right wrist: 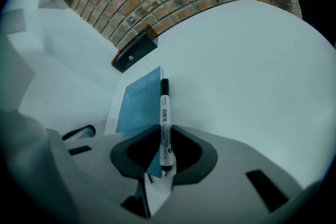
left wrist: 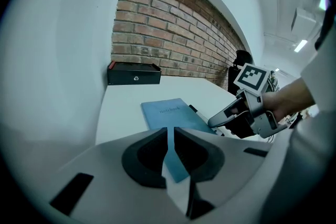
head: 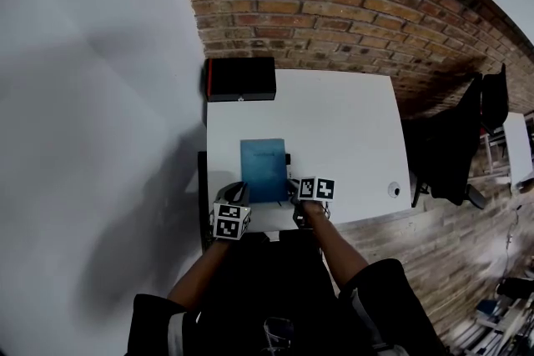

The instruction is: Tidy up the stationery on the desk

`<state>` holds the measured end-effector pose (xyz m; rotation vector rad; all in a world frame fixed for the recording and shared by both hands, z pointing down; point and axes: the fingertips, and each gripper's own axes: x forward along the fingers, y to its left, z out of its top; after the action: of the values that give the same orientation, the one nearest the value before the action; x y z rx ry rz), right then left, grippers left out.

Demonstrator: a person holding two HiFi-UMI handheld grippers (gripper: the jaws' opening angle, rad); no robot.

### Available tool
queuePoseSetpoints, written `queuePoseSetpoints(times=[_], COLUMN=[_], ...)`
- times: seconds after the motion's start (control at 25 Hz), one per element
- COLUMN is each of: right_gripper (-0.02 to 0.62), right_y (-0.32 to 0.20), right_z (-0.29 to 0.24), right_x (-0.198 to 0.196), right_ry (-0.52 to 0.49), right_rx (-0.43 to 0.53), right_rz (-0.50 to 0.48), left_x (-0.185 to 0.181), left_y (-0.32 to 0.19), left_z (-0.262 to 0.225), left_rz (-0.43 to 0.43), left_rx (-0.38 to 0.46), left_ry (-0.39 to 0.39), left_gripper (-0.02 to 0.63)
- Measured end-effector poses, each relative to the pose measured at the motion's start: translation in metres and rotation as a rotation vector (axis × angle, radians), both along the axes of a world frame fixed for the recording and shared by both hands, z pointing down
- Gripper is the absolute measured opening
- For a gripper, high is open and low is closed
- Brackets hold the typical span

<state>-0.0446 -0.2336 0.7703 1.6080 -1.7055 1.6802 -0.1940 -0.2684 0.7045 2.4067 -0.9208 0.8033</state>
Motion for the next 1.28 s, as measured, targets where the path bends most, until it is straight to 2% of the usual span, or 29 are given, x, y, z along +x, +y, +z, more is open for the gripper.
queuePoseSetpoints(times=[0.24, 0.52, 1.28], right_gripper=[0.081, 0.083, 0.097], right_y=[0.000, -0.003, -0.009], right_z=[0.002, 0.001, -0.001], right_x=[-0.001, -0.005, -0.006], right_ry=[-0.046, -0.084, -0.076], right_rx=[-0.005, 0.010, 0.018], right_rz=[-0.010, -0.067, -0.104], left_x=[-0.003, -0.001, 0.000], left_y=[0.000, -0.002, -0.004], left_z=[0.005, 0.009, 0.008], left_rz=[-0.015, -0.016, -0.024], left_rx=[-0.013, -0.009, -0.024], left_ry=[-0.003, 0.000, -0.005], left_gripper=[0.052, 0.051, 0.052])
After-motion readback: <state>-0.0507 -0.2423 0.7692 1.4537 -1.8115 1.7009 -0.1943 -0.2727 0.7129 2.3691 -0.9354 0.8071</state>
